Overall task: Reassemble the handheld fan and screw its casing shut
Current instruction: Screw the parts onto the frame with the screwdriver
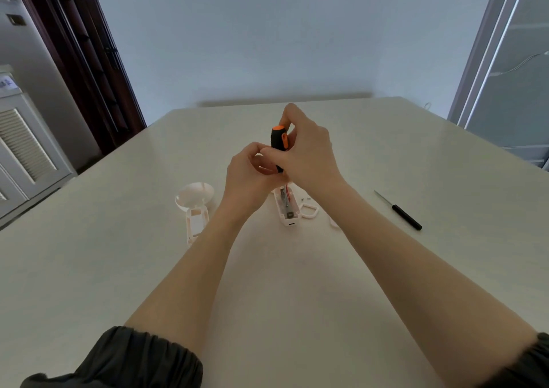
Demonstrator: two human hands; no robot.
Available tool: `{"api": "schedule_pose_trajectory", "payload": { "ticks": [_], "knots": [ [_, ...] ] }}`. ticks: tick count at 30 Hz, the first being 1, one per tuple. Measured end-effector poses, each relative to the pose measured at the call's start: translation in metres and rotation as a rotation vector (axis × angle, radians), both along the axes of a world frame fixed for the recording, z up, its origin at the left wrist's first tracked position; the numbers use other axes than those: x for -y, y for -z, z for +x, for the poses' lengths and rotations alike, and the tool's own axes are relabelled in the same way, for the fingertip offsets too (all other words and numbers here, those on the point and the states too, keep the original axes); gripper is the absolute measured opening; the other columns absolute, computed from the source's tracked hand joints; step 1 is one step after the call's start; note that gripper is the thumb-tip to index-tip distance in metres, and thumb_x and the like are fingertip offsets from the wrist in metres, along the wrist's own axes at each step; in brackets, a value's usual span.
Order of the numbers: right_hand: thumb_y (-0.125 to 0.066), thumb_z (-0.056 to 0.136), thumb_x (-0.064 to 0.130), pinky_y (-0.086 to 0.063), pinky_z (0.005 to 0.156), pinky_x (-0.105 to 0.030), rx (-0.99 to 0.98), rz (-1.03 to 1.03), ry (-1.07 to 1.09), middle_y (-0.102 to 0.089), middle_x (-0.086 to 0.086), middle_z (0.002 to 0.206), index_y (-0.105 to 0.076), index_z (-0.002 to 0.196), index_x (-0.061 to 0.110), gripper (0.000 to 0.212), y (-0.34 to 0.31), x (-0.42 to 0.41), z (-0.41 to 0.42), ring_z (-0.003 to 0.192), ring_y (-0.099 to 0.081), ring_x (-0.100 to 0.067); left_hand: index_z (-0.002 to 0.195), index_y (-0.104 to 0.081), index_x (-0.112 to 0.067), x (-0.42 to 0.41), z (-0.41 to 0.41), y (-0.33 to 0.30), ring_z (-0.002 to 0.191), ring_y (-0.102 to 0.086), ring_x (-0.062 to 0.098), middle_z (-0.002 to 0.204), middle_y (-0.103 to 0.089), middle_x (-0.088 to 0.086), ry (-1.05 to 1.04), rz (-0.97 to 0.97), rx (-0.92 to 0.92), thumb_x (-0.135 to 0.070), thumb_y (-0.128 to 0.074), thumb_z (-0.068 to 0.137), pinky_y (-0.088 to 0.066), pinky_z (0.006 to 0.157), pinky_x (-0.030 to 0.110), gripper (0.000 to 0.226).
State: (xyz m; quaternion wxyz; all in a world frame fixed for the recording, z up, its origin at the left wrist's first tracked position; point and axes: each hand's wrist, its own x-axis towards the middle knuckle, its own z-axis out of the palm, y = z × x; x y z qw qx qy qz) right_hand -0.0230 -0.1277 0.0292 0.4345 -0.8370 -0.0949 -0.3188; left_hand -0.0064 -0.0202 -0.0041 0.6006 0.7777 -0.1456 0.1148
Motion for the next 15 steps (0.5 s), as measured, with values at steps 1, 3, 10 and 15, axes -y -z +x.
{"api": "schedule_pose_trajectory", "payload": {
  "ticks": [1, 3, 10, 15],
  "knots": [
    [-0.071, 0.071, 0.019, -0.047, 0.067, -0.038, 0.002, 0.005, 0.010, -0.051, 0.002, 0.067, -0.045, 0.085, 0.014, 0.030, 0.001, 0.000, 0.001, 0.068, -0.052, -0.023, 0.092, -0.062, -0.008, -0.001, 0.000, 0.000, 0.077, -0.072, 0.023, 0.084, -0.073, 0.011, 0.010, -0.003, -0.012, -0.001, -0.080, 0.065, -0.058, 0.079, 0.042, 0.034],
    [-0.073, 0.071, 0.021, -0.045, 0.063, -0.033, -0.004, 0.028, 0.021, -0.050, 0.000, 0.070, -0.040, 0.083, 0.014, 0.036, 0.003, 0.002, 0.004, 0.067, -0.048, -0.021, 0.092, -0.062, -0.009, -0.001, 0.001, 0.001, 0.078, -0.073, 0.021, 0.083, -0.074, 0.009, 0.036, -0.010, -0.036, -0.002, -0.080, 0.066, -0.058, 0.081, 0.042, 0.033],
    [-0.069, 0.075, 0.012, -0.038, 0.056, -0.012, -0.076, 0.075, -0.124, -0.052, 0.006, 0.071, -0.058, 0.093, 0.014, 0.021, 0.002, 0.011, 0.003, 0.062, -0.046, -0.010, 0.101, -0.065, -0.013, 0.000, 0.002, 0.001, 0.080, -0.073, 0.017, 0.083, -0.076, 0.001, 0.107, 0.002, -0.072, -0.007, -0.080, 0.068, -0.057, 0.083, 0.039, 0.037],
    [-0.060, 0.077, 0.000, -0.050, 0.072, -0.021, -0.132, 0.074, -0.284, -0.064, -0.003, 0.078, -0.063, 0.095, 0.017, 0.025, -0.008, 0.017, -0.003, 0.073, -0.059, -0.012, 0.104, -0.064, -0.010, -0.002, 0.002, 0.000, 0.081, -0.073, 0.017, 0.082, -0.076, 0.002, 0.146, -0.035, -0.103, -0.008, -0.078, 0.073, -0.055, 0.084, 0.035, 0.034]
  ]
}}
